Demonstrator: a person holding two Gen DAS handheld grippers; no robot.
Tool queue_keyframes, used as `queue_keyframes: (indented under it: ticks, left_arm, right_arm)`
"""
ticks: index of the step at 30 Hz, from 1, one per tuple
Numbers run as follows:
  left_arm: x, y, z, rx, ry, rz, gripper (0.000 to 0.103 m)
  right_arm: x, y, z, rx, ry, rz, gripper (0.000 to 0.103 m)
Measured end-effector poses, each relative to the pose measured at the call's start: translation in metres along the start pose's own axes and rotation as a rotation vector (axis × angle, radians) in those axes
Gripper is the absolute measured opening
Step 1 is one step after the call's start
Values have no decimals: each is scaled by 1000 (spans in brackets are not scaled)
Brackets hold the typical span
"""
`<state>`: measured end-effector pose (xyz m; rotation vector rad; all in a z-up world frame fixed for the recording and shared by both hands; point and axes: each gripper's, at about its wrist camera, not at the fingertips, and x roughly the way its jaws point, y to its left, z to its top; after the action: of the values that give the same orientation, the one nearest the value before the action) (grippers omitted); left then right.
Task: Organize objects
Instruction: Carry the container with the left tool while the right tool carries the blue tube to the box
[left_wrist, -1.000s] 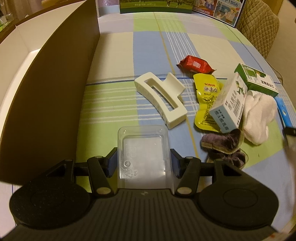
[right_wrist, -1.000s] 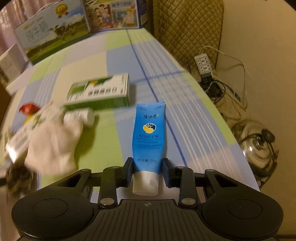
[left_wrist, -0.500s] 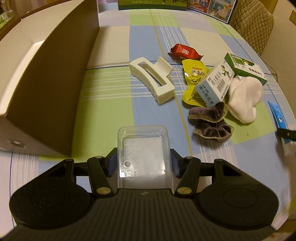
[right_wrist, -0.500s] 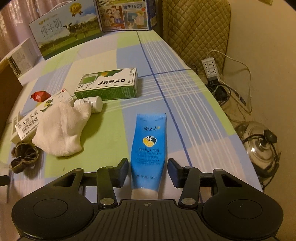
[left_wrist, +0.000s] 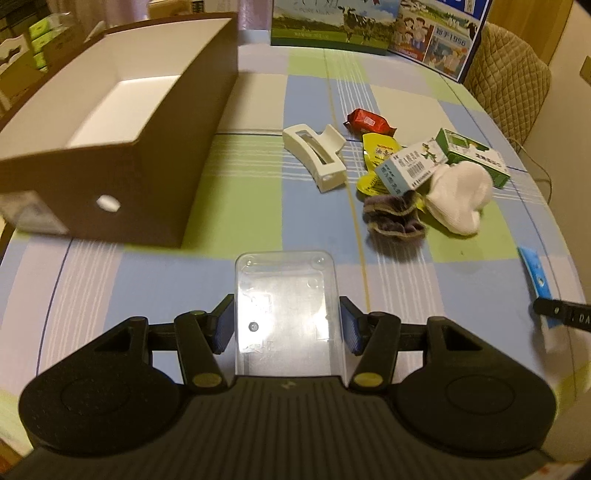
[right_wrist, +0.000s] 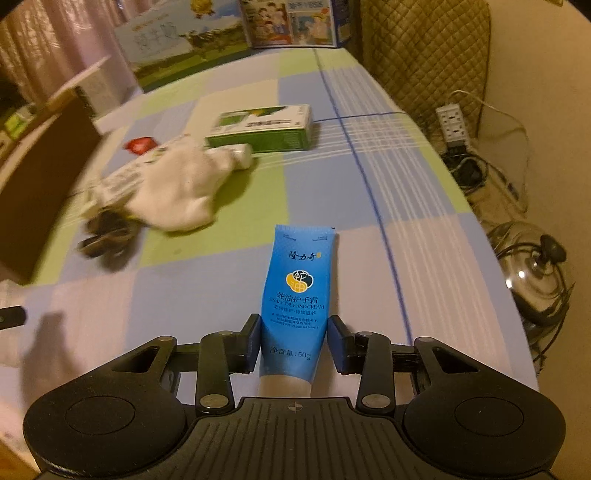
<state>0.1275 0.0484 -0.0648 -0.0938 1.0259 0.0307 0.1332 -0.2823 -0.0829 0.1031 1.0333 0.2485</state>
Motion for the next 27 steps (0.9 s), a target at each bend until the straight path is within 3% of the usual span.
queue_keyframes:
  ticks: [12, 19, 27]
  left_arm:
    - [-79, 9, -28, -79, -96, -12, 53]
    - [-100, 35, 1, -65, -181, -27, 53]
    - [-106, 107, 53, -65, -243, -16, 53]
  right_arm:
    - [-54, 70, -4, -73, -23, 284, 35]
    - [-57, 135, 21, -83, -68, 386, 35]
    - [-30, 243, 65, -106, -84, 488, 35]
